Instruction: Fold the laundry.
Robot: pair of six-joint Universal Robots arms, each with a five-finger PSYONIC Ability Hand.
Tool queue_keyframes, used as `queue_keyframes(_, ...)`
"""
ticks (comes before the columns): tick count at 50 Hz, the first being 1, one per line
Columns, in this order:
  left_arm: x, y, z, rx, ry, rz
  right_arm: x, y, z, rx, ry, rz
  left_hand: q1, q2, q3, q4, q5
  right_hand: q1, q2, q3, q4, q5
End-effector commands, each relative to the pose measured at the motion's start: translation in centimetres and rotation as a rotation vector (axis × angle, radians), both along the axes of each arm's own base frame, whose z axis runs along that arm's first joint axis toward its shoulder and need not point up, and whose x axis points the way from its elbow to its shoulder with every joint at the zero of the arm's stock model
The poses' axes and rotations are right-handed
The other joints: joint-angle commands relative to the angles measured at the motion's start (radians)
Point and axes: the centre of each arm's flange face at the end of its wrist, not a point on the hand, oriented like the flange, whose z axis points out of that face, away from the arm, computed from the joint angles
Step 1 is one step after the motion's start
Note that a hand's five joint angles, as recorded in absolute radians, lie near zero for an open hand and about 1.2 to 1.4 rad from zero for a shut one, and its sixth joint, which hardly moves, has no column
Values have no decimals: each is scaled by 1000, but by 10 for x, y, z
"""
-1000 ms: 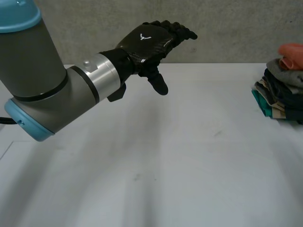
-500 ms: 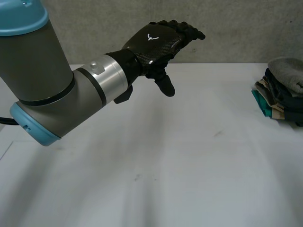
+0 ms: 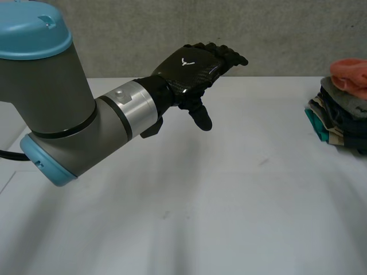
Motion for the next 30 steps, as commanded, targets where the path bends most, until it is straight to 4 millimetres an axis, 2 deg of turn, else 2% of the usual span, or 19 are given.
queue_keyframes(1,-3,8,3,-4,4,-17,-13,11,18,71,-16,-35,3,-18,-17,-10,-30,-745,-890,-906,-947,-850)
queue_keyframes(4,-6,14,2,0,2,-31,-32,19,17,159,-6,-102,0,-21,-20,-13,-33,-803,-947,-964,-1005,-907)
queue_keyframes(5,-6,16,2,0,2,-34,-45,25,20,203,13,-148,0,-21,-20,-13,-33,-803,-947,-964,-1005,-907)
queue_keyframes(8,-7,20,-1,11,-7,-42,-64,37,28,278,40,-219,0,-21,-20,-13,-33,-803,-947,-964,-1005,-907)
queue_keyframes(9,-6,20,-1,11,-7,-42,-79,47,31,336,61,-271,0,-21,-20,-13,-33,-803,-947,-964,-1005,-907)
queue_keyframes(15,-2,26,6,8,4,-43,-127,83,42,525,182,-462,-6,-26,-26,-19,-38,-803,-947,-964,-1005,-907)
queue_keyframes(17,-1,26,7,6,6,-43,-147,96,55,560,257,-568,-6,-26,-26,-19,-38,-803,-947,-964,-1005,-907)
queue_keyframes(19,-1,28,11,-3,14,-43,-158,100,70,543,307,-653,-6,-26,-26,-19,-38,-803,-947,-964,-1005,-907)
queue_keyframes(20,-1,28,13,-6,19,-42,-165,102,84,512,347,-735,-6,-26,-26,-19,-38,-803,-947,-964,-1005,-907)
queue_keyframes(23,1,28,23,-23,40,-35,-154,97,107,421,373,-766,-6,-26,-26,-19,-38,-803,-947,-964,-1005,-907)
queue_keyframes(24,2,27,27,-31,50,-27,-128,90,125,330,378,-722,-6,-26,-26,-19,-38,-803,-947,-964,-1005,-907)
queue_keyframes(27,10,22,44,-46,97,41,-84,87,154,189,352,-636,-6,-26,-26,-19,-38,-803,-947,-964,-1005,-907)
queue_keyframes(28,13,21,47,-45,110,64,-55,91,169,120,312,-569,-6,-26,-26,-19,-38,-803,-947,-964,-1005,-907)
queue_keyframes(30,27,12,58,-53,140,175,-27,97,176,80,260,-490,-9,-29,-29,-22,-41,-803,-947,-964,-1005,-907)
